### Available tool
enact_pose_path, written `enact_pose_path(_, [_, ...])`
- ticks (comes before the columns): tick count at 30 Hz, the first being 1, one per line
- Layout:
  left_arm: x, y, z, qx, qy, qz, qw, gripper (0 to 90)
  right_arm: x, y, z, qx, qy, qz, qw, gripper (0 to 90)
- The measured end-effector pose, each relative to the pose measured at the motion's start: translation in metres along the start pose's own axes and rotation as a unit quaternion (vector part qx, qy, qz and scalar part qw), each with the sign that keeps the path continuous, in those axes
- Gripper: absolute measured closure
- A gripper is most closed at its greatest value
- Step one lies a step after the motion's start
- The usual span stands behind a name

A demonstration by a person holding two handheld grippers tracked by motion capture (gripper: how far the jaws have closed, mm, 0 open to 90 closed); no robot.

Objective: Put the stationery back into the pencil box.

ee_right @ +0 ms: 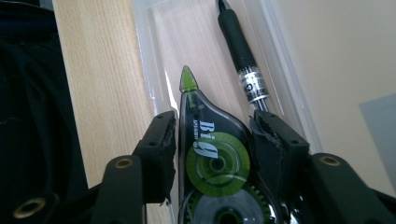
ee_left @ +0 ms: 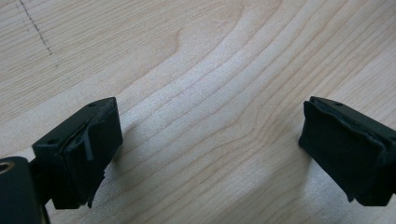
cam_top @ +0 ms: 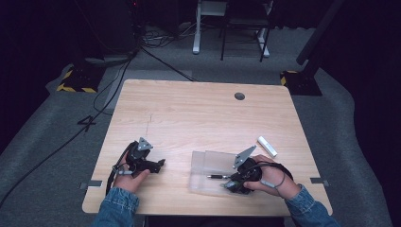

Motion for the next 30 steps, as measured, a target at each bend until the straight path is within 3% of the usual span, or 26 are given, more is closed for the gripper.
enact_pose_path(4, [0.0,0.0,0.0,0.0,0.0,0.0,1.0,5.9,-0.001,0.0,-0.001,0.001,0.0,0.003,1.0,48.0])
enact_pose_path(9, [0.0,0.0,0.0,0.0,0.0,0.0,1.0,5.9,-0.004,-0.003,-0.002,0.011,-0.01,0.015,0.9998,52.6])
enact_pose_path(21, [0.0,0.0,0.0,0.0,0.0,0.0,1.0,5.9,-0.01,0.004,-0.016,-0.015,-0.038,0.03,0.9987,40.1])
enact_pose_path(30, [0.0,0.0,0.0,0.0,0.0,0.0,1.0,5.9,-0.011,0.01,-0.021,-0.029,-0.05,0.025,0.998,39.9])
Point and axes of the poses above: each handheld gripper's, and its own axes: y roughly forward along the jaws, x roughly out of its underside, z roughly to its right, the point moved 3 cm from there along y, roughly forward along the jaws, and after that the axes turned 3 degrees about -z, right-handed, at the moved point
